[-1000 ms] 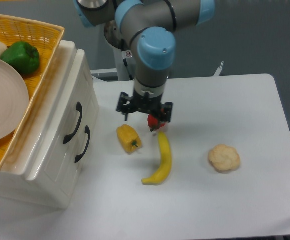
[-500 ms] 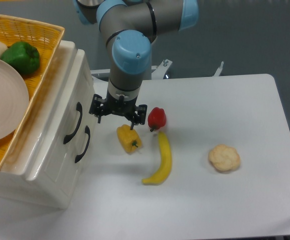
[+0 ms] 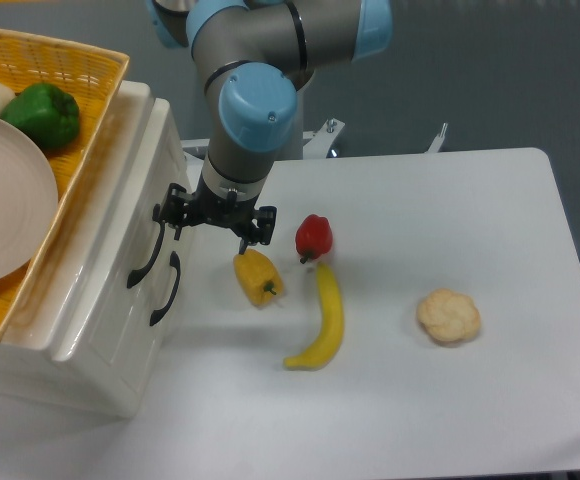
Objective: Slide open the top white drawer
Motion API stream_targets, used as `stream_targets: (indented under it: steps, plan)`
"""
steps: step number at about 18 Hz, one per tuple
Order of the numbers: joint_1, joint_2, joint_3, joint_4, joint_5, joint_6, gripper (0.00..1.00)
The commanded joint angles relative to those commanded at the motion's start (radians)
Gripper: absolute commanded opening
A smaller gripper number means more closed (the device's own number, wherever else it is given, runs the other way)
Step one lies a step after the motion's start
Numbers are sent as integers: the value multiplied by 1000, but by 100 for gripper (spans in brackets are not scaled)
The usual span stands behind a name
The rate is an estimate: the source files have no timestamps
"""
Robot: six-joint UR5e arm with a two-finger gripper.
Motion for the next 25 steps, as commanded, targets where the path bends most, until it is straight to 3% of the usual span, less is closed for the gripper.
stream_targets:
  steps: [6, 25]
  plan:
    - [-8, -28, 25, 8, -40, 1, 100]
    - [-51, -71, 21, 9, -43, 5, 100]
